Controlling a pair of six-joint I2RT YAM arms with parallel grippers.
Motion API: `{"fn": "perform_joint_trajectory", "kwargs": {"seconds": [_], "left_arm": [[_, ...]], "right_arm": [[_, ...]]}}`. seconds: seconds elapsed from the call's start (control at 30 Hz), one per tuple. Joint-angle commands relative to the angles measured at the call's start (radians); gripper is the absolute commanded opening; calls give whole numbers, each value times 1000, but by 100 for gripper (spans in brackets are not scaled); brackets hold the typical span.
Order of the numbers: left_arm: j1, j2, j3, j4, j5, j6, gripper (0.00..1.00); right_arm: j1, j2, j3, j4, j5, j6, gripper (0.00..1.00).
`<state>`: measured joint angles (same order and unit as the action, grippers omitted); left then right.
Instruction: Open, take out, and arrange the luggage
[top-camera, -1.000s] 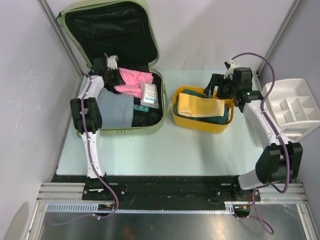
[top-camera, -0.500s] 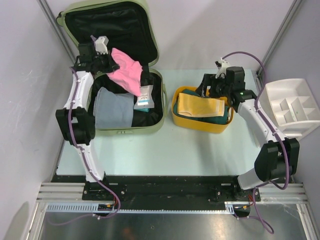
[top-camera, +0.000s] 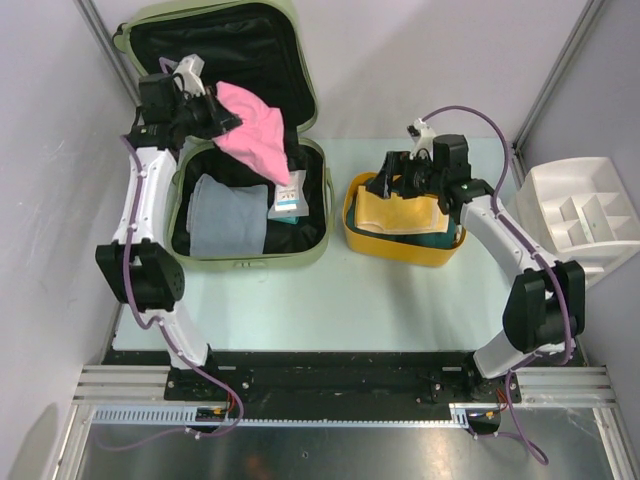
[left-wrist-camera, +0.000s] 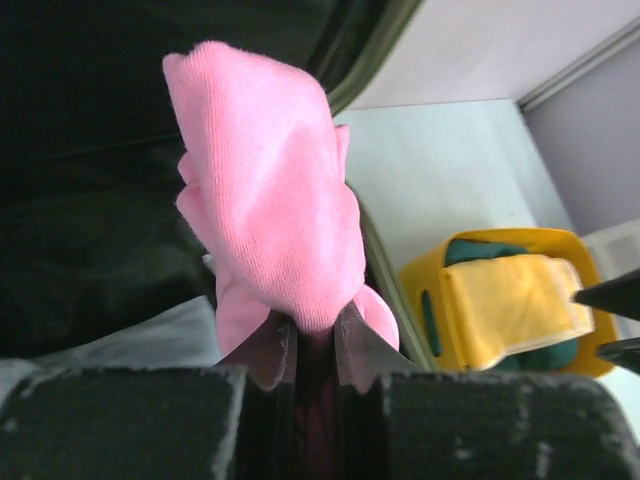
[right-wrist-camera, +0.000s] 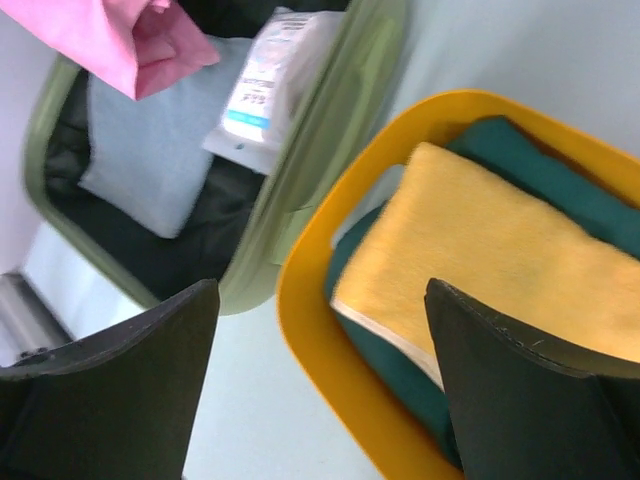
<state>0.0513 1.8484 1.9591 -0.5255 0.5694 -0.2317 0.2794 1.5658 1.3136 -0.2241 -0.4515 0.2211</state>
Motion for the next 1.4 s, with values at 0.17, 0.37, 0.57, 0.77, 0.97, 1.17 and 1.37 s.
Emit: {"fn": "perform_joint_trajectory", "kwargs": {"seconds": [0.17, 0.37, 0.57, 0.77, 0.97, 1.17, 1.37], "left_arm": [[-178, -103, 78, 65, 83, -138, 0], [-310, -66, 89, 151, 148, -219, 0], [-419, -20, 145, 225, 164, -276, 0], [-475, 15, 167, 242, 164, -273, 0], [-475, 54, 172, 245, 168, -284, 0], [-484, 60, 158, 259, 214, -317, 0], [-488, 54, 141, 282, 231, -342, 0]], "right_arm": [[9, 66, 13, 358, -352, 486, 100], [1, 89, -7, 502, -391, 728, 100], [-26, 70, -95, 541, -437, 840, 100], [-86, 5, -149, 583, -440, 842, 95], [-164, -72, -151, 494, -440, 716, 100], [-177, -27, -151, 502, -455, 655, 100], [-149, 16, -162, 453, -441, 598, 100]]}}
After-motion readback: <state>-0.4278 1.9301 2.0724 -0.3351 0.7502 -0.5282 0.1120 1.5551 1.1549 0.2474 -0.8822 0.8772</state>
